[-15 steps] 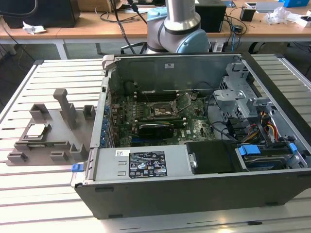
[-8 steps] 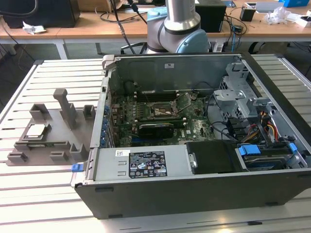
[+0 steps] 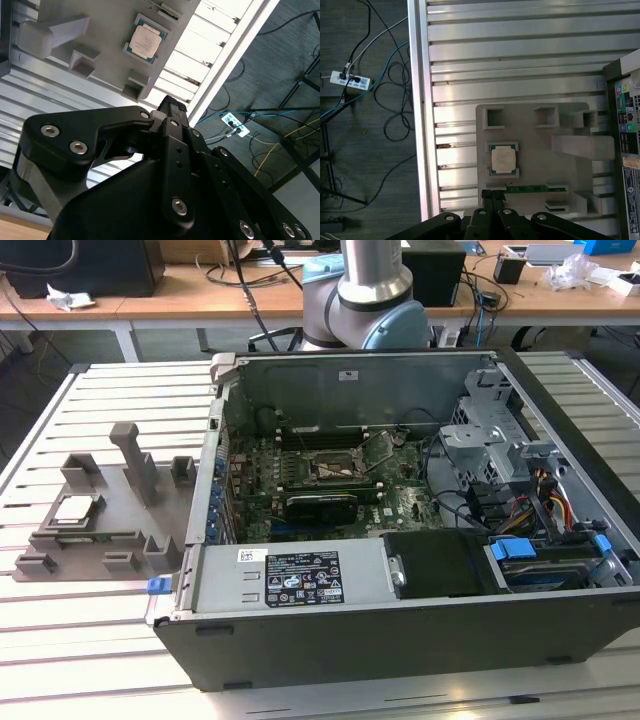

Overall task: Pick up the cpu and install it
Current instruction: 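Pick up the cpu and move it towards the insertion slot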

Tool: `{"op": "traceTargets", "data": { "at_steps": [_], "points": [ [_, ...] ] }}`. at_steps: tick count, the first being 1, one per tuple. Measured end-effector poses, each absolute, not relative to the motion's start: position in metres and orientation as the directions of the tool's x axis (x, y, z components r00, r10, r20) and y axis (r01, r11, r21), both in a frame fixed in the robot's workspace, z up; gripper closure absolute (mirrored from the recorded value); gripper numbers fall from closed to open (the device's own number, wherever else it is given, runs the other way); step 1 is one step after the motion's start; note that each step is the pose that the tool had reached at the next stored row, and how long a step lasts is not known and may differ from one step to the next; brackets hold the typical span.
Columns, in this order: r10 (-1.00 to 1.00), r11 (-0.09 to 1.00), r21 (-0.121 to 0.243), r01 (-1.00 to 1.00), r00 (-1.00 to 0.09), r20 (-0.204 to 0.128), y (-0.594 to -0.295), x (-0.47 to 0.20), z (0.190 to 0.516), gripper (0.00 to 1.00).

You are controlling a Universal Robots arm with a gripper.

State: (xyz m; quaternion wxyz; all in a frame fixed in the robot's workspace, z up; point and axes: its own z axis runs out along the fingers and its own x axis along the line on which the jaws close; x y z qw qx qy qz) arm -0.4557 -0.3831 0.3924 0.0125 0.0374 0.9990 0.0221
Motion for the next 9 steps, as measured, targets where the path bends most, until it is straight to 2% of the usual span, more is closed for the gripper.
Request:
{"op": "traceTargets", "data": {
  "at_steps": [2, 3, 5, 6, 7, 8, 9],
  "points": [
    [0.075, 0.996, 0.045, 0.074, -0.997, -0.023, -0.3830, -0.4557, 0.3924, 0.76],
    [0.075, 0.996, 0.045, 0.074, -0.997, -0.023, -0.3830, -0.4557, 0.3924, 0.76],
    [0.075, 0.996, 0.045, 0.074, -0.997, -0.023, -0.3830, -0.4557, 0.3924, 0.64],
    [0.075, 0.996, 0.045, 0.074, -0.997, -0.023, -0.3830, -0.4557, 0.3924, 0.64],
    [0.075, 0.996, 0.045, 0.074, -0.997, -0.023, -0.3830, -0.4557, 0.3924, 0.53],
    [0.075, 0.996, 0.045, 0.074, -0.997, -0.023, -0.3830, -0.4557, 0.3924, 0.53],
    [0.075, 0.996, 0.045, 0.074, -0.997, -0.023, -0.3829, -0.4557, 0.3924, 0.46]
  ]
}}
